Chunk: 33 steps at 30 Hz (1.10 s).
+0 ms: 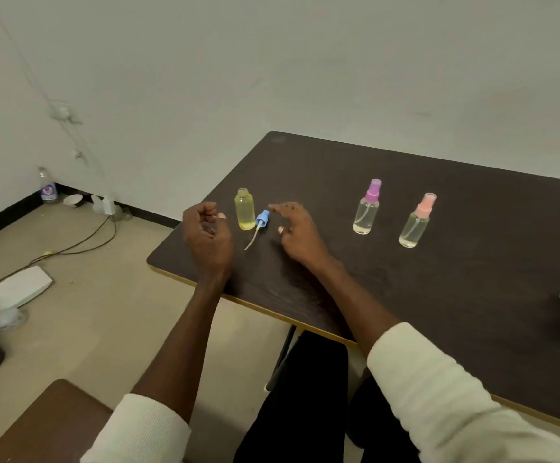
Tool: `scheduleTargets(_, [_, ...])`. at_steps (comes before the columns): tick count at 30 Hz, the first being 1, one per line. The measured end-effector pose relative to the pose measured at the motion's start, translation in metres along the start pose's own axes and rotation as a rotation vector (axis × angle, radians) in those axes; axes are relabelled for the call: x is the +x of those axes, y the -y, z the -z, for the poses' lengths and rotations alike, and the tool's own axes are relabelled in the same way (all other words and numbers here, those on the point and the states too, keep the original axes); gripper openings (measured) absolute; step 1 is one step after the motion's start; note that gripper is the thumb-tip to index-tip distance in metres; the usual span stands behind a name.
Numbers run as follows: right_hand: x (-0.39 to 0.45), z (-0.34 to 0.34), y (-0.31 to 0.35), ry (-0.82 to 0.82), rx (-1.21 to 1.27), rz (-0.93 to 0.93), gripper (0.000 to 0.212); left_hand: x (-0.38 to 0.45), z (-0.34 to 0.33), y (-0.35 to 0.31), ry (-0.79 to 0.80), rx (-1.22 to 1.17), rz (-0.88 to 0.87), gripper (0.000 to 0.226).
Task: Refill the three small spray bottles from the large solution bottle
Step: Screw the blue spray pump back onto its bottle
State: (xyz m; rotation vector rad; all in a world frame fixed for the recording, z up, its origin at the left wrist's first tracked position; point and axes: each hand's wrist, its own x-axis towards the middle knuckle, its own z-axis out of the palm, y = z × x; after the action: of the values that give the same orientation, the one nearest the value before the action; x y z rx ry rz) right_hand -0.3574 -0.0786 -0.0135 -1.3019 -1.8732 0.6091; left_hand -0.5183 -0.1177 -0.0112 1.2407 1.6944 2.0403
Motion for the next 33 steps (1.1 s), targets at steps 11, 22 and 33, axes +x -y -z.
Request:
scheduleTargets(11, [0.039,-0.016,-0.020,0.134,-0.158,0.105,0.020,0.000,-0.004,0.005,0.316,0.118,0.013,0.020])
scheduleTargets(22, [0.005,0.019,-0.002,0.066,0.180,-0.020,0.008,-0.004,0.001,0.003,0.141,0.042,-0.059,0.027])
scheduleTargets(33, [0.024,0.048,0.068,-0.355,0.426,0.150,0.014,0.008,-0.003,0.003,0.301,0.043,0.258,0.059])
